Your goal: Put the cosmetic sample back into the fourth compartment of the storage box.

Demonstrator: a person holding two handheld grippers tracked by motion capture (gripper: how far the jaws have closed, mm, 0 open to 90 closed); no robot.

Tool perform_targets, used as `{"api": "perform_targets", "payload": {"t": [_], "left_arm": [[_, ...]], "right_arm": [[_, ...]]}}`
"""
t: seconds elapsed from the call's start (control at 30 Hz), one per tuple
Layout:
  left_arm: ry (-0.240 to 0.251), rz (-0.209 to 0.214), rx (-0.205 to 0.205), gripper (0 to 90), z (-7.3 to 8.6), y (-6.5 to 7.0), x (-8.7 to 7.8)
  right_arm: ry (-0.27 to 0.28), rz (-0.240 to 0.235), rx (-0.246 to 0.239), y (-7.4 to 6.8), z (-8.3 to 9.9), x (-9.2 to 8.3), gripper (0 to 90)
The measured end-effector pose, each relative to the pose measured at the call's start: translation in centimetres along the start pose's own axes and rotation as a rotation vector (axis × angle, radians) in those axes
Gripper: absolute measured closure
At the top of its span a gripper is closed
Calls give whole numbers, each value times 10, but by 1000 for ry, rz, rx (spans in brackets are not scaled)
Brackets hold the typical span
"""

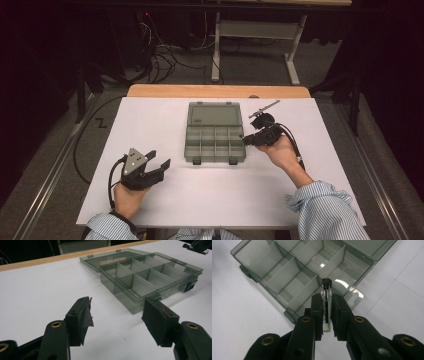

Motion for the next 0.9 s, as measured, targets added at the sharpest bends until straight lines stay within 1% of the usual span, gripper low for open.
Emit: {"api": "perform_targets", "payload": {"t": [0.17, 0.37, 0.73, 0.9], "left_arm": [[2, 0, 0, 391, 0, 0, 0], [0, 1, 1, 390, 0, 0, 0], [0, 3, 2, 390, 0, 0, 0], [0, 3, 2, 390, 0, 0, 0]], "right_arm": [[-6, 9, 15, 2, -3, 4, 824], [-8, 25, 18, 5, -7, 11, 824], [-13, 44, 39, 5, -16, 23, 823], [-13, 50, 36, 4, -22, 27, 823]]}}
Point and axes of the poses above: each handheld gripper's, and its own axes: x roughly forward along the jaws, z roughly out of its underside, y roughly to its right, the point moved 7 cm from there along x, roughly forward along the jaws, and after that the axes turned 15 degrees about z, right-handed, at the moved point
